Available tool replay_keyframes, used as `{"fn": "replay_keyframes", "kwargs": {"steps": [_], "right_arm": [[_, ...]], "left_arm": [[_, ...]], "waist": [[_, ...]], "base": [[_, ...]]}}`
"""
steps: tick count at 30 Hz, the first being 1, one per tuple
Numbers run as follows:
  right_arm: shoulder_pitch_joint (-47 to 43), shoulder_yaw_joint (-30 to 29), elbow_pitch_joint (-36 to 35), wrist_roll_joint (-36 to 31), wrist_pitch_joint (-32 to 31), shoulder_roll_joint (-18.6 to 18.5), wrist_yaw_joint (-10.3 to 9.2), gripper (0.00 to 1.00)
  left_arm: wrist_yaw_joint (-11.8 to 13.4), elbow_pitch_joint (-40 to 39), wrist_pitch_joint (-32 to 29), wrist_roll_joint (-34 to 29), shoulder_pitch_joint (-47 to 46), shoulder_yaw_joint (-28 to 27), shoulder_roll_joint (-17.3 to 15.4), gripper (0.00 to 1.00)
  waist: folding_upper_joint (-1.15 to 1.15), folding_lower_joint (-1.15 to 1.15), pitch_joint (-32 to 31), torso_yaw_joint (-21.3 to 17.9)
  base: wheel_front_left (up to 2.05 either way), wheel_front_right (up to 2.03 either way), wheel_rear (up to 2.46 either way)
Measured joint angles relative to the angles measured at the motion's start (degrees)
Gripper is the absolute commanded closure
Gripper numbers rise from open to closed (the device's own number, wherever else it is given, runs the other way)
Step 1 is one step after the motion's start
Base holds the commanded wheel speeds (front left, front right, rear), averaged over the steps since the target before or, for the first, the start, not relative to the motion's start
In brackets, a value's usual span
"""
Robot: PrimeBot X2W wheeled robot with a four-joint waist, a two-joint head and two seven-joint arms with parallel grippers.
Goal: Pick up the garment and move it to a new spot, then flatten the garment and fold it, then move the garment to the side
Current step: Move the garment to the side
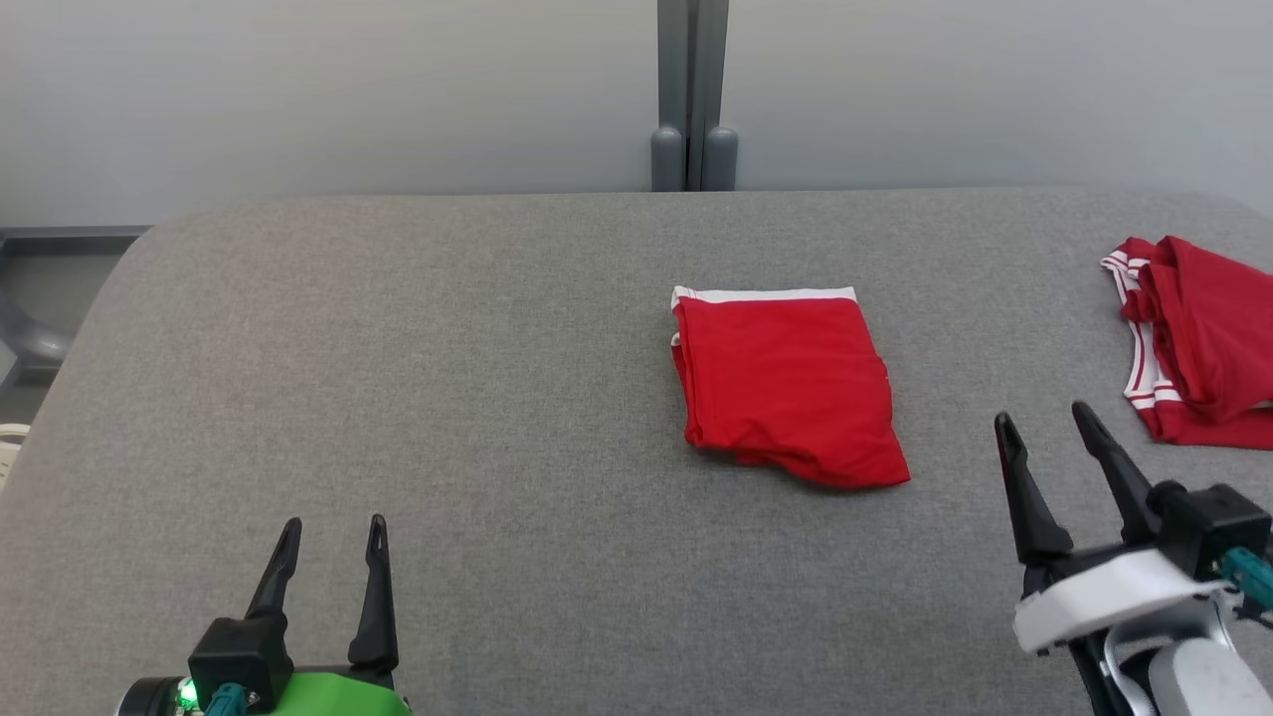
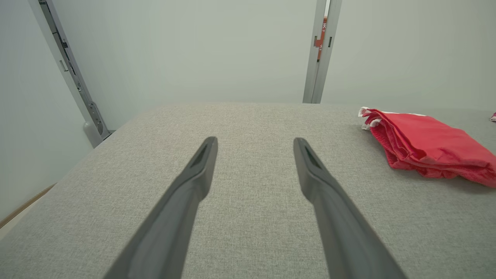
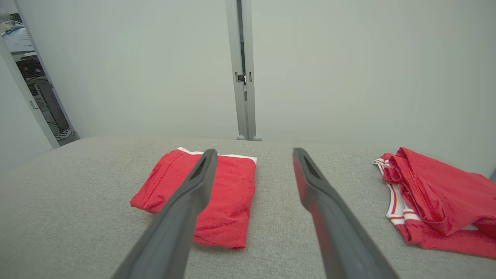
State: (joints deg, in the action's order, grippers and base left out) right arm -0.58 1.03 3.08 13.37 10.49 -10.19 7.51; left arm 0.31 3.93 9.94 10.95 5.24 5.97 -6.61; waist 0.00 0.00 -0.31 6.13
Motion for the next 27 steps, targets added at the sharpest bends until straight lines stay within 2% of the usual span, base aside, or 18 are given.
{"fn": "replay_keyframes", "kwargs": {"steps": [8,16,27], "right_arm": [[15.7,3.8,7.5,0.2,-2.4,-5.5,0.0,0.0],[29.0,7.9,18.9,1.3,-4.4,-9.3,0.0,0.0],[35.6,12.6,34.9,4.5,-3.4,-9.9,0.01,0.0]], "left_arm": [[0.7,0.4,1.3,-0.6,-3.4,2.1,1.0,0.0],[1.8,2.5,3.3,-0.7,-7.3,4.5,2.4,0.0],[2.7,5.0,4.8,-0.3,-12.1,7.5,3.4,0.0]], "waist": [[0.0,0.0,3.7,1.5],[0.0,0.0,9.3,4.1],[0.0,0.0,16.2,7.5]], "base": [[0.0,0.0,0.0],[0.0,0.0,0.0],[0.0,0.0,0.0]]}}
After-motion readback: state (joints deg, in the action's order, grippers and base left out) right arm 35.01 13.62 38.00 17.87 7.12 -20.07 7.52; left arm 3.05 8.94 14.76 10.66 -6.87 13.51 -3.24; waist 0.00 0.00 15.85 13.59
